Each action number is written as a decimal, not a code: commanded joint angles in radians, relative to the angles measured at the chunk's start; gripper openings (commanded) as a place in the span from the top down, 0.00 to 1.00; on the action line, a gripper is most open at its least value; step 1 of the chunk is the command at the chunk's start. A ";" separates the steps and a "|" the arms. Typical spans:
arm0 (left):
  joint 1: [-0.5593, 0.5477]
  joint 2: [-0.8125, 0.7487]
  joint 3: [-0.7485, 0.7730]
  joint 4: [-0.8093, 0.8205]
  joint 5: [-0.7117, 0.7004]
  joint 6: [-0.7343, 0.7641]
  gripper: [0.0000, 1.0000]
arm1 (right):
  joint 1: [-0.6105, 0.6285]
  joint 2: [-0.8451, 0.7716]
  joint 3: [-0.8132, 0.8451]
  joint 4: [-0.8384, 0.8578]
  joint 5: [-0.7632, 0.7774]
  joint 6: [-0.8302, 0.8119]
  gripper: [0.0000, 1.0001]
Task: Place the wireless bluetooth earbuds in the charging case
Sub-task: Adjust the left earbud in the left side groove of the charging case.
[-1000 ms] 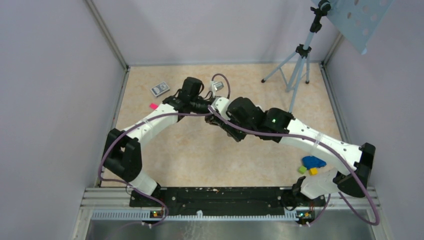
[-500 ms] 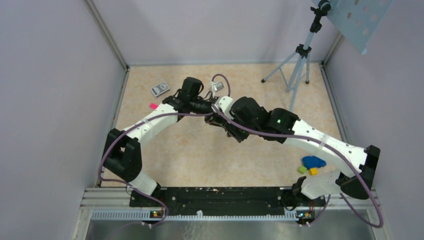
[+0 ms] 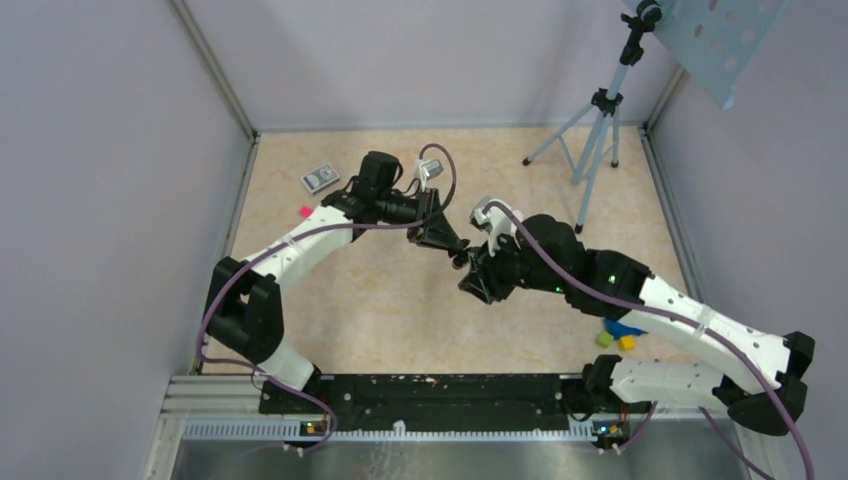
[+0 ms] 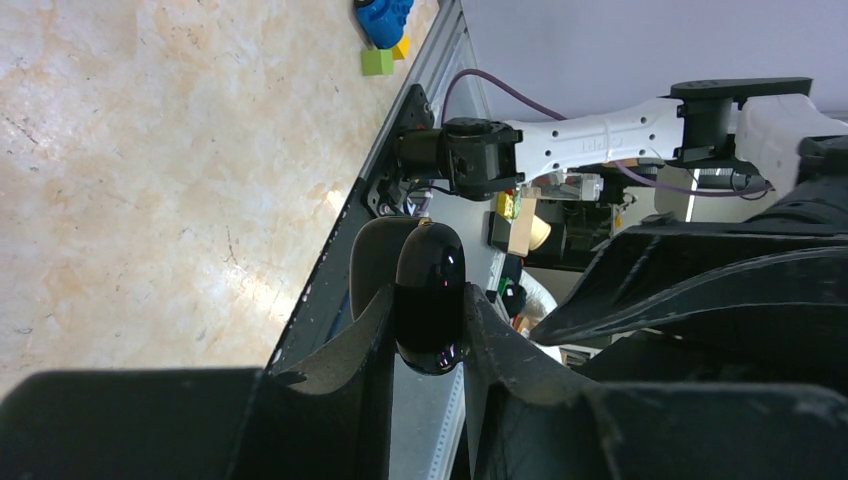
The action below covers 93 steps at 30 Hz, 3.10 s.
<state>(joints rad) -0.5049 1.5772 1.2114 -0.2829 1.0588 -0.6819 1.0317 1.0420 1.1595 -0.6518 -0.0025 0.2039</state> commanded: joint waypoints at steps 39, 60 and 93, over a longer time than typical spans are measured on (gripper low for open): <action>0.003 -0.046 -0.011 0.062 0.025 -0.014 1.00 | -0.071 -0.006 -0.103 0.194 0.133 0.311 0.62; 0.004 -0.049 -0.026 0.085 0.022 -0.027 1.00 | 0.030 0.071 -0.019 0.201 -0.011 0.257 0.60; 0.004 -0.044 -0.032 0.099 0.023 -0.031 1.00 | 0.057 0.168 0.092 0.070 0.179 0.246 0.60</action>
<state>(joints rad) -0.5041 1.5730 1.1812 -0.2283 1.0580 -0.7113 1.0603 1.2419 1.2064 -0.5724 0.1917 0.4744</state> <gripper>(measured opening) 0.313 0.393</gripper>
